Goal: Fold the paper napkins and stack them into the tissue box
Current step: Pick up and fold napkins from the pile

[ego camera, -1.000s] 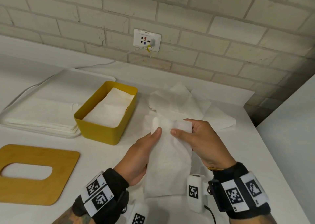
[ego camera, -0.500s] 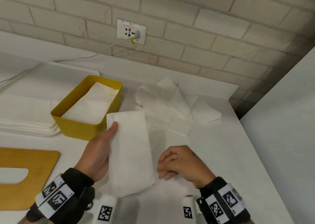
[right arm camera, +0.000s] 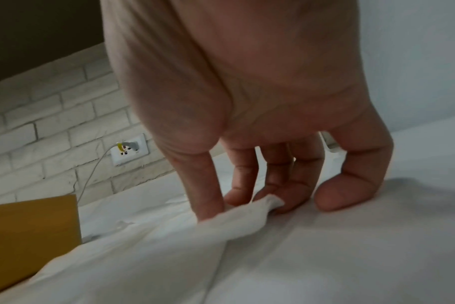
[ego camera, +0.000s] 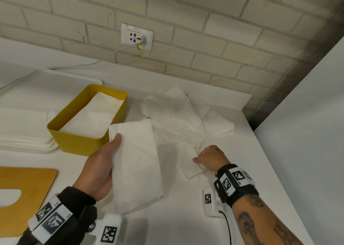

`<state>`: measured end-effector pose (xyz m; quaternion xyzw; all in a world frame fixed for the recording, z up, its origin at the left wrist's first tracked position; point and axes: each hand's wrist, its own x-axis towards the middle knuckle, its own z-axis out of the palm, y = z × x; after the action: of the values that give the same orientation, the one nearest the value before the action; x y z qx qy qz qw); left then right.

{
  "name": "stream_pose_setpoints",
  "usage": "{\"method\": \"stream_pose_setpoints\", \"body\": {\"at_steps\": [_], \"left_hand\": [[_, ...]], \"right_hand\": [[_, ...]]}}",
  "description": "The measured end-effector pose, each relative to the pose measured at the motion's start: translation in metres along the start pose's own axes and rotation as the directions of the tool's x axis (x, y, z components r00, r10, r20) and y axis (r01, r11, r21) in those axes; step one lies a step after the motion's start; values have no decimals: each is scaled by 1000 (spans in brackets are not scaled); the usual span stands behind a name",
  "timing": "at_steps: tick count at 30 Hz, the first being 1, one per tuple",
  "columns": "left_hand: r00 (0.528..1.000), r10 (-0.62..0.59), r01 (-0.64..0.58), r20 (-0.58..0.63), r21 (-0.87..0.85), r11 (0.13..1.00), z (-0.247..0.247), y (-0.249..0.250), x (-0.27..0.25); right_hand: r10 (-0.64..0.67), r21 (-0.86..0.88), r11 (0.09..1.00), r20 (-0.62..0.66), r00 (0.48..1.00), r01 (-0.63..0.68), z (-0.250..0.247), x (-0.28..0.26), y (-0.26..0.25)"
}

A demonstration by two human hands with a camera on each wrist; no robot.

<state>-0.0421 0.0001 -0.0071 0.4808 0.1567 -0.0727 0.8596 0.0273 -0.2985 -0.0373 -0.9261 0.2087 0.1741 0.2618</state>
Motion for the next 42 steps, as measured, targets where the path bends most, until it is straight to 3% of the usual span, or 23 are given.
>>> {"method": "stream_pose_setpoints", "body": {"at_steps": [7,12,17,20,25,29,32,37,42], "left_hand": [[999,-51,51,10,16,999,-2,-5,-1],[996,-75,73,46,25,997,3,-6,-2],[991,-103,101,80,30,994,8,-7,-5],[981,-162,160,107,25,987,19,-11,-7],[909,-343,317,237,140,938,47,-31,-16],[880,-385,348,279,174,921,55,-38,-9],[910,-333,317,246,103,943,50,-34,5],[915,-320,350,244,-89,932,35,-31,25],[939,-300,321,169,-113,940,28,-32,28]], "right_hand": [[-76,405,908,-96,992,109,-39,-33,-4],[-111,219,966,-128,986,137,-55,-43,2],[-278,237,923,-133,951,303,-68,-60,-3],[-418,396,811,-122,900,430,-75,-74,-24],[-466,727,548,-146,873,414,-79,-87,-68],[-531,789,378,-242,812,483,-72,-102,-82],[-581,763,426,-181,793,486,-47,-116,-64],[-542,760,550,9,840,346,18,-129,-27],[-500,748,597,65,863,290,49,-129,-10]]}}
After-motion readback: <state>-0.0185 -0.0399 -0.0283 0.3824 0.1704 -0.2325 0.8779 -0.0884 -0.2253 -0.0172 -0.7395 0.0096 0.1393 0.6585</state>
